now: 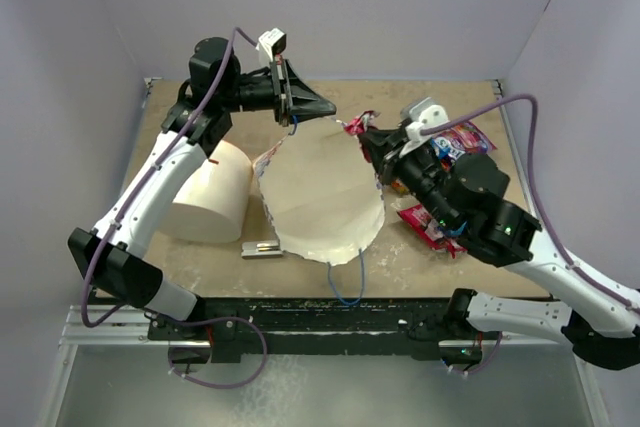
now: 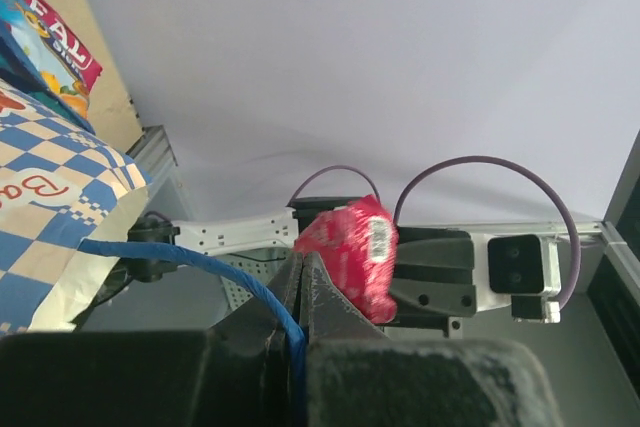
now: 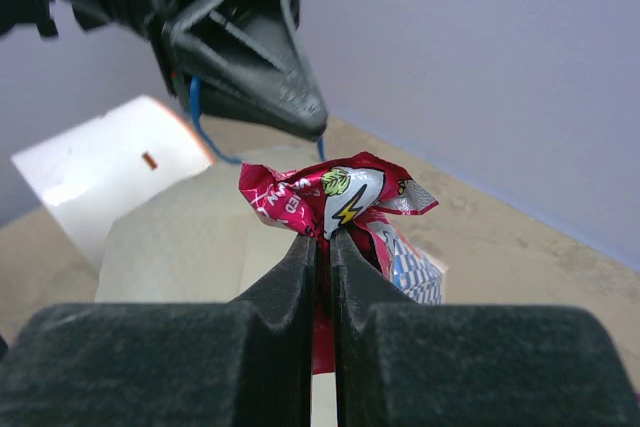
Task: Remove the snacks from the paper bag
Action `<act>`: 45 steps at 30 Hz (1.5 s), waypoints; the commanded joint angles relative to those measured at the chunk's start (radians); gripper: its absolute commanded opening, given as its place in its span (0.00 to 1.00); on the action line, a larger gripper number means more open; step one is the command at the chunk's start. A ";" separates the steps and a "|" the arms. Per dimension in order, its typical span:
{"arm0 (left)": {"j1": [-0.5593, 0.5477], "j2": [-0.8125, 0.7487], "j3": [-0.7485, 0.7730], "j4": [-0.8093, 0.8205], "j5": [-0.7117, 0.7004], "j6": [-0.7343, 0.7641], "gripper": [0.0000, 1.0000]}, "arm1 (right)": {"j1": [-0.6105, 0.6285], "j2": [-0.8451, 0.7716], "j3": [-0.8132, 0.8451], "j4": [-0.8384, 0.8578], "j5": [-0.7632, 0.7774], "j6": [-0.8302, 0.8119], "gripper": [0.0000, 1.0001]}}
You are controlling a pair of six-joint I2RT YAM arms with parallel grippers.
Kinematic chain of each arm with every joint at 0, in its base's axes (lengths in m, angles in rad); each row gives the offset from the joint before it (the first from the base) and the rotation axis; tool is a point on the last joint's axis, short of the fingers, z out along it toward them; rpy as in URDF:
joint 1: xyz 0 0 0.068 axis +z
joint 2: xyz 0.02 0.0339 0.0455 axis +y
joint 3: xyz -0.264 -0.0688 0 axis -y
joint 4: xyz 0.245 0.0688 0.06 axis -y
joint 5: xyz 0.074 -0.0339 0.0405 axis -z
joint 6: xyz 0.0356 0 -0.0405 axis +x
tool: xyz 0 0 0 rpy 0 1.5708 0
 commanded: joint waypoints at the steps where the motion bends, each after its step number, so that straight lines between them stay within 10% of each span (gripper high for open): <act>1: -0.002 0.041 0.054 0.137 0.026 -0.116 0.02 | 0.001 -0.008 0.077 -0.015 0.144 0.025 0.00; 18: 0.256 0.222 0.182 -0.266 0.083 0.275 0.03 | -0.081 0.014 0.147 -0.265 0.461 0.221 0.00; 33: 0.374 0.151 0.269 -0.505 -0.011 0.504 0.82 | -0.807 0.354 0.208 -0.428 -0.194 0.304 0.00; 45: 0.400 0.058 0.405 -0.914 -0.246 0.792 0.99 | -0.871 0.698 0.297 -0.549 -0.270 0.184 0.00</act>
